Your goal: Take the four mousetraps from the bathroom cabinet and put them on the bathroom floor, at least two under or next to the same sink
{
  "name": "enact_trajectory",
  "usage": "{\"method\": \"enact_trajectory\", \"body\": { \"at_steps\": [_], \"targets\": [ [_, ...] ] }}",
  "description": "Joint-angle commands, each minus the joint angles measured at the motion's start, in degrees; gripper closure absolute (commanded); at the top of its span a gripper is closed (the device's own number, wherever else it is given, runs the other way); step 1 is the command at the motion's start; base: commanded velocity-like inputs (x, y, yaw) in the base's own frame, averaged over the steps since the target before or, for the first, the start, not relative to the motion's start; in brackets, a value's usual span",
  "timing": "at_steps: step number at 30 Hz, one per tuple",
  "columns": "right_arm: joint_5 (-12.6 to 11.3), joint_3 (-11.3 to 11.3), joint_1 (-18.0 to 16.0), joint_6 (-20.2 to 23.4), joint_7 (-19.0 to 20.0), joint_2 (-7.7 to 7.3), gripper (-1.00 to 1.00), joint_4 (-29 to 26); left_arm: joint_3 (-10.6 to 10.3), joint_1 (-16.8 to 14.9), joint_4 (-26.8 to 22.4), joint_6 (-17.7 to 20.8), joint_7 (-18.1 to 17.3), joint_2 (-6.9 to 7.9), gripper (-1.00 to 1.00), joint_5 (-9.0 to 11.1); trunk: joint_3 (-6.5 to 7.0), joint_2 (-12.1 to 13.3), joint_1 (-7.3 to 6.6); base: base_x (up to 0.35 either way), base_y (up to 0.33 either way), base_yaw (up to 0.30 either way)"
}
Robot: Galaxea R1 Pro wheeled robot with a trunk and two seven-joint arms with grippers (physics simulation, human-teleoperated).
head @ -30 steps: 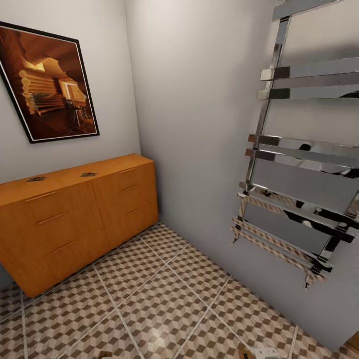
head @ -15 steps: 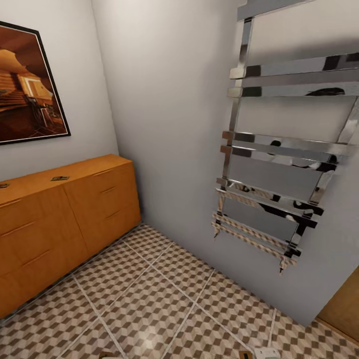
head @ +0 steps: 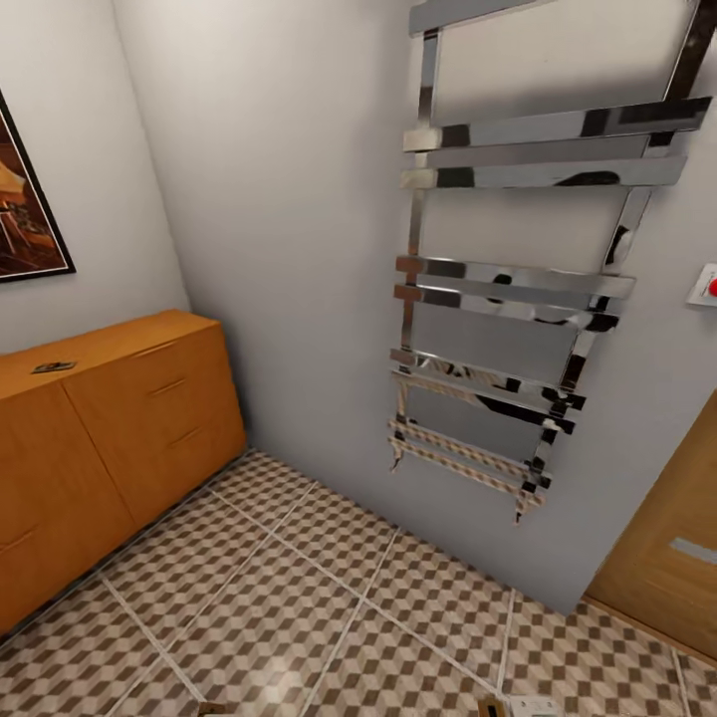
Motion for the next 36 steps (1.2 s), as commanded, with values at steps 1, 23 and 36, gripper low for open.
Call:
{"method": "enact_trajectory", "body": {
  "at_steps": [1, 23, 36],
  "targets": [
    [-0.2, 0.0, 0.0, 0.0, 0.1, -0.03, 1.0, 0.0, 0.0, 0.0, 0.0, 0.0, 0.0, -0.01, 1.0, -0.2, -0.05, 0.0, 0.0, 0.0, 0.0, -0.256],
    [-0.3, -0.1, 0.0, 0.0, 0.1, 0.02, 1.0, 0.1, 0.0, 0.2, 0.0, -0.1, 0.0, -0.07, 1.0, -0.3, -0.97, 0.0, 0.0, 0.0, 0.0, -0.26],
    [-0.3, -0.1, 0.0, 0.0, 0.1, 0.02, 1.0, 0.1, 0.0, 0.2, 0.0, -0.1, 0.0, -0.08, 1.0, -0.3, -1.48, 0.0, 0.0, 0.0, 0.0, -0.261]
  ]
}}
